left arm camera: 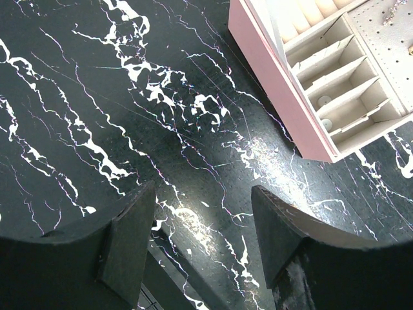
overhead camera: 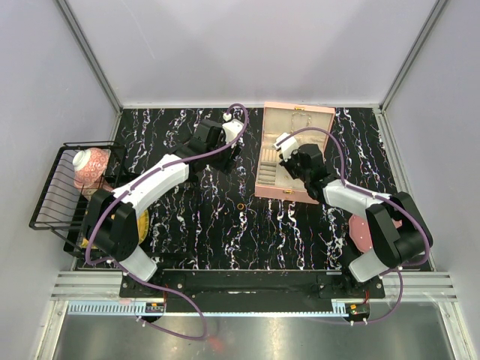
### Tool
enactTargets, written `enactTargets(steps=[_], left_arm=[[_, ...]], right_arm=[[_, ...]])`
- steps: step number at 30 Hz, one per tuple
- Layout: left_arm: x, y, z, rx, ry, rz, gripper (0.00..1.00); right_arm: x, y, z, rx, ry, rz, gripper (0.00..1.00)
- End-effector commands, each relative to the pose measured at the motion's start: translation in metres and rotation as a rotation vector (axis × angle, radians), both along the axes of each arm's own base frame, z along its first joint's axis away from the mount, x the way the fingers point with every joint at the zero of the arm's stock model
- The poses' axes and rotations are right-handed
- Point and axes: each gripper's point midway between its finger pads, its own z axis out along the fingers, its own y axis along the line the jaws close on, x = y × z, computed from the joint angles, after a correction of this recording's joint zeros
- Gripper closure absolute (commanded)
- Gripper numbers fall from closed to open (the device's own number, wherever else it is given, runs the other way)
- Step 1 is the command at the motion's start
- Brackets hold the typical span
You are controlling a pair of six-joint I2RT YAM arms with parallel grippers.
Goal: Organize the mixed jewelry
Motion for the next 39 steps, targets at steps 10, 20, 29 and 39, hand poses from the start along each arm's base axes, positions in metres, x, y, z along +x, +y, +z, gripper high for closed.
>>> enactTargets(steps=[10, 20, 29, 39], left_arm=[[0.003, -0.005, 0.024, -0.067, -0.054, -0.006, 0.36], [0.003, -0.005, 0.024, -0.07, -0.052, -0.006, 0.36], [0.003, -0.005, 0.025, -0.071, -0.055, -0.005, 0.36], [-0.001, -0.005, 0.027, -0.081, -0.064, -0.026, 0.36]], right_arm=[[-0.003, 0.0, 0.01, 0.004, -0.049, 0.001, 0.85], [-0.007, -0.003, 0.007, -0.005, -0.047, -0.002, 0.86], [-0.003, -0.002, 0.023, 0.012, -0.071, -0.013, 0.85], [-0.001, -0.002, 0.06, 0.051, -0.103, -0.032, 0.77]])
